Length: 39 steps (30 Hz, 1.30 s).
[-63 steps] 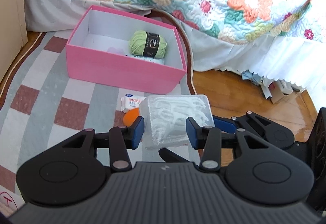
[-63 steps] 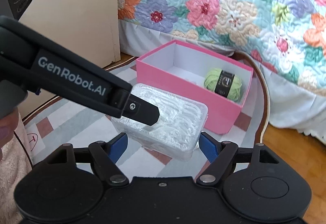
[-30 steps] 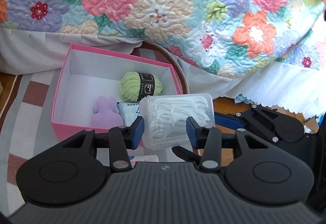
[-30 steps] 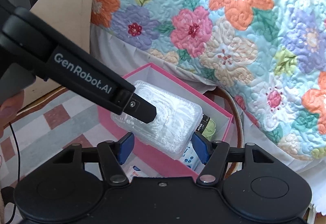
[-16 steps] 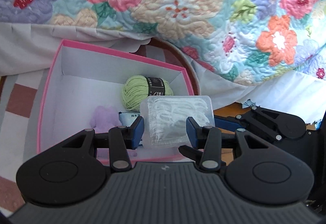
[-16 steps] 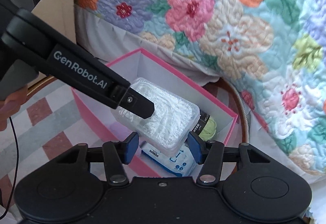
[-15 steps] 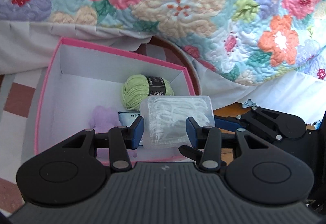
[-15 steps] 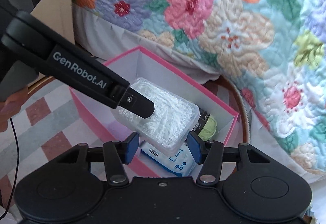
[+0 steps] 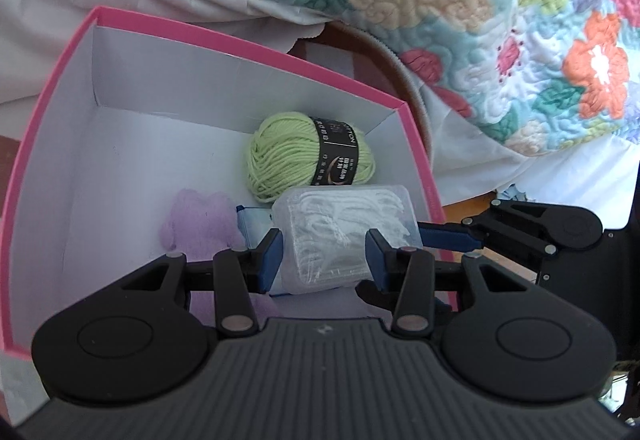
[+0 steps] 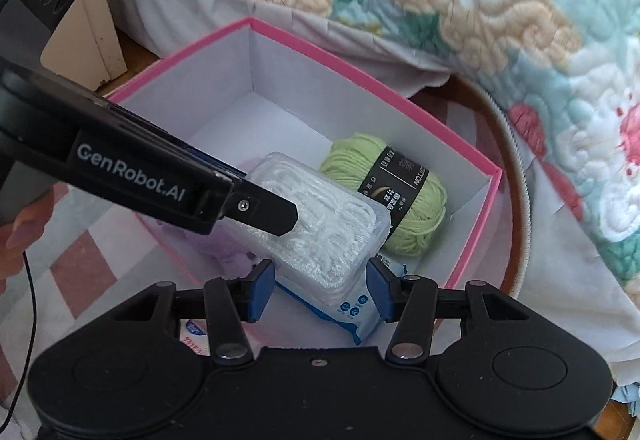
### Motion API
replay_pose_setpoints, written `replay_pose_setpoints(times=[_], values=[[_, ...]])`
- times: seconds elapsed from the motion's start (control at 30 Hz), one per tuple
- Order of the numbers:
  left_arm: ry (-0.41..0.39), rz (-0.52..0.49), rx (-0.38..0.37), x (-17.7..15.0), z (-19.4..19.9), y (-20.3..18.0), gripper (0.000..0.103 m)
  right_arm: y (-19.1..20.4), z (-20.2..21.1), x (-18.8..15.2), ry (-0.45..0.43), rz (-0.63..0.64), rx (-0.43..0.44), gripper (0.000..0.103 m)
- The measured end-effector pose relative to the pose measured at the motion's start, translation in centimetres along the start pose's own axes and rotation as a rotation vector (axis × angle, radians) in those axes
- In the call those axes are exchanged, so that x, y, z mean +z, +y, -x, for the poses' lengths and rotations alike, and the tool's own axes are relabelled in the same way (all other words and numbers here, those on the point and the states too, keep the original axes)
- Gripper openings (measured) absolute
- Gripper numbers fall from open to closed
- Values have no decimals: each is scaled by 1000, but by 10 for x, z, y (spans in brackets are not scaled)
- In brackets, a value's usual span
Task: Organize objects
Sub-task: 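Lower the floss-pick box into the pink box and open the left gripper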
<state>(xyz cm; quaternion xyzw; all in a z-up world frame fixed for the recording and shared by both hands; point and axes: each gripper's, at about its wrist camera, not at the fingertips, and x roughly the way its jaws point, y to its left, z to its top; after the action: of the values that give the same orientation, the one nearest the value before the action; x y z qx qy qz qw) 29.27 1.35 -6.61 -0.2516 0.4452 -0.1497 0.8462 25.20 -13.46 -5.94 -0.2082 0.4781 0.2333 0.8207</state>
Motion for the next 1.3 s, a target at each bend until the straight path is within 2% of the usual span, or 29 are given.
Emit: replay_pose_setpoints(times=[0.43, 0.7, 0.83, 1.1, 1.3], values=[[33, -18, -17, -7, -21, 12, 35, -11, -30, 3, 112, -8, 8, 56], [49, -66, 17, -12, -33, 3, 32, -19, -38, 3, 154, -35, 14, 60], [70, -70, 41, -16, -41, 1, 25, -24, -39, 2, 147, -73, 26, 61], [64, -38, 18, -17, -43, 8, 26, -24, -36, -4, 120, -71, 3, 61], [61, -13, 13, -12, -40, 10, 25, -24, -38, -2, 128, -117, 35, 61]])
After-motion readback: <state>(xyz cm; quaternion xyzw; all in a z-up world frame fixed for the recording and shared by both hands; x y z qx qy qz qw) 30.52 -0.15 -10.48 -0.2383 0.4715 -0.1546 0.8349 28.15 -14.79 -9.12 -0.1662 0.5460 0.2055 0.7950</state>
